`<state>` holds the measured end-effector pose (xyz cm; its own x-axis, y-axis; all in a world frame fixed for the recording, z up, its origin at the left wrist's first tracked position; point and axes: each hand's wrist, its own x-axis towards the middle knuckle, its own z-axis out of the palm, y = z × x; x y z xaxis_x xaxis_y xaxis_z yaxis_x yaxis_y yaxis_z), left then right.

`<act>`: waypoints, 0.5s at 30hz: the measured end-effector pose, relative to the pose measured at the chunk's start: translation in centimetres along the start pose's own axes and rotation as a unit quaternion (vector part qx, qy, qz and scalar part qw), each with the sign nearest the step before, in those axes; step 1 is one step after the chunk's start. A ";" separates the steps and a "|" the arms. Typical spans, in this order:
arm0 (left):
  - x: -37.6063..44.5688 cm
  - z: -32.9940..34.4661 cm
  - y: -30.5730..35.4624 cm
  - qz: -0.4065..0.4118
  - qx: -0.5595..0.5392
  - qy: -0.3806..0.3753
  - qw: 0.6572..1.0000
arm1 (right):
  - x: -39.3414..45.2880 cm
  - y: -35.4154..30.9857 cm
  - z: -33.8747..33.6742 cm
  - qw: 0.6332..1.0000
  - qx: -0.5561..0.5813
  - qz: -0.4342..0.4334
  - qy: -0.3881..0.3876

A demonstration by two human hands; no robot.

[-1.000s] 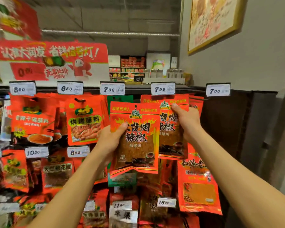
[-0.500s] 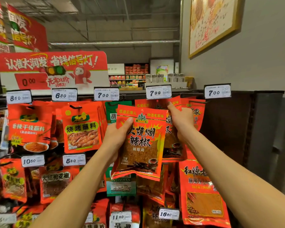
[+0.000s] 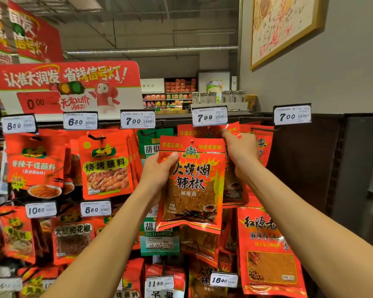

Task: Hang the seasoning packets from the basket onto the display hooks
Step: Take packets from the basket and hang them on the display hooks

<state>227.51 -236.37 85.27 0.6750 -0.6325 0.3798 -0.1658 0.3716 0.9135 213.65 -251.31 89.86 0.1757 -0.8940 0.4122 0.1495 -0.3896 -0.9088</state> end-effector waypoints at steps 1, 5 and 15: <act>0.0 -0.1 -0.1 0.000 0.002 0.000 1.000 | 0.0 0.0 0.1 1.000 -0.002 -0.002 0.003; 0.2 0.2 -0.1 0.008 0.011 -0.010 1.000 | 0.0 0.0 0.3 1.000 0.008 0.004 0.011; 1.1 0.8 0.5 0.014 0.042 -0.013 0.999 | 1.0 -0.3 -0.4 0.998 0.013 0.025 -0.057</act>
<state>227.61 -237.44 86.29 0.6512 -0.6402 0.4076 -0.2447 0.3312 0.9113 213.38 -252.15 90.49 0.2924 -0.8811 0.3718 0.1632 -0.3371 -0.9272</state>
